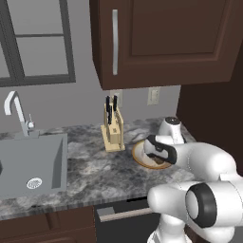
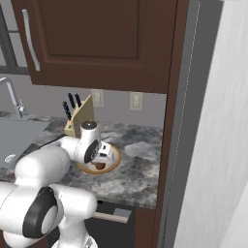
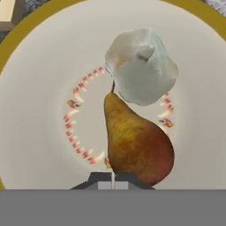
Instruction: Take the garlic, peach, and pear from the freezer and place them in the bowl on the counter.
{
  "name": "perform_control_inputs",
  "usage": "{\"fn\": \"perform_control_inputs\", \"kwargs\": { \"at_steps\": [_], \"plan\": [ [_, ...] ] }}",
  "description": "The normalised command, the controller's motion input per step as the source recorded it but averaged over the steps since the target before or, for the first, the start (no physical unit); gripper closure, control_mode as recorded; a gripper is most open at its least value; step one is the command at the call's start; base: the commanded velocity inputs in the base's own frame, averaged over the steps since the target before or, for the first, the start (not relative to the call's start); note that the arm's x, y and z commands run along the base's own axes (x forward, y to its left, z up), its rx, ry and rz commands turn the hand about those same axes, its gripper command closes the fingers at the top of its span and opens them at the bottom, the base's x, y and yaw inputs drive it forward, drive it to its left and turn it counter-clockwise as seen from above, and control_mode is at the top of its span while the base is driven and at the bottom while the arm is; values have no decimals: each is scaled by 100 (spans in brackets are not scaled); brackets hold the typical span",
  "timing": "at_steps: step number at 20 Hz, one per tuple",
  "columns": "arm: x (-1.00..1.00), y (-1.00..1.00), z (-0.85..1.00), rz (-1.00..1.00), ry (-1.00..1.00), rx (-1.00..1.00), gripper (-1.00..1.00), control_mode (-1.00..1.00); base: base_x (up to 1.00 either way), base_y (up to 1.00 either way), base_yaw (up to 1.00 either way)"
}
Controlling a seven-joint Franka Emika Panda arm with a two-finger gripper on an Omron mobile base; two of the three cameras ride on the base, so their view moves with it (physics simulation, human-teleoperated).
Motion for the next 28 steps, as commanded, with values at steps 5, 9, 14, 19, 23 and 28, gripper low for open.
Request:
{"fn": "perform_control_inputs", "kwargs": {
  "at_steps": [5, 9, 14, 19, 23, 28],
  "plan": [
    [-12, -3, 24, 0, -2, 0, -100, -100, 0, 0, 0],
    [-45, 0, 66, 0, -1, 0, -100, -100, 0, 0, 0],
    [-95, 0, 65, 0, -4, 0, -100, -100, 0, 0, 0],
    [-100, 8, 64, 0, -11, -5, -100, -100, 0, 0, 0],
    [-57, 14, 67, 0, -2, -2, -100, -100, 0, 0, 0],
    [-33, 2, 81, -1, 0, 0, -100, -100, 0, 0, 0]
  ]
}}
